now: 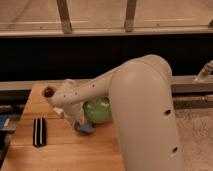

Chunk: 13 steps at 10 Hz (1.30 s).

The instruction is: Wipe the white sponge on the table

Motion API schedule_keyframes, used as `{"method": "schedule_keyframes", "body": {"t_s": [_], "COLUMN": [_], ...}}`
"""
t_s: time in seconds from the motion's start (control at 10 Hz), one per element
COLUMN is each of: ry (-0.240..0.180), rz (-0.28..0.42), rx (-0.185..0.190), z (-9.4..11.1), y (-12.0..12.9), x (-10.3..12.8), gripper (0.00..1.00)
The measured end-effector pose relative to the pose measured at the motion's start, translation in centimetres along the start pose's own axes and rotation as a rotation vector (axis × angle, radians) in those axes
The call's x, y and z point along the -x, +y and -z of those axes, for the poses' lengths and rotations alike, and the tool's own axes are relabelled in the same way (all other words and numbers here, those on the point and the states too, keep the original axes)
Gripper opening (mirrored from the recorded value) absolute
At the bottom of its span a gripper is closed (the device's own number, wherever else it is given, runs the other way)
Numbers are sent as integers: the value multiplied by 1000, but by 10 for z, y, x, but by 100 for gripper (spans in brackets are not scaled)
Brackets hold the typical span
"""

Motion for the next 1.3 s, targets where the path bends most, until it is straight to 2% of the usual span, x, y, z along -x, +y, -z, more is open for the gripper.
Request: {"method": "schedule_keyframes", "body": {"t_s": [0.3,0.4,0.7,0.9,1.0,1.2,1.3], "ry": [8,-2,-24,-31,-25,-10,1], "rz": [-50,-61,-74,-38,-14,40,78], "rx": [-22,-37,-48,-32,-27,-13,13], "z": [-4,-3,2,3,2,-1,-2], "y": [-19,-25,-39,-13,-2,23,44], "x": [-12,-6,26,44,43,27,14], "gripper": [0,0,0,0,0,0,0]}}
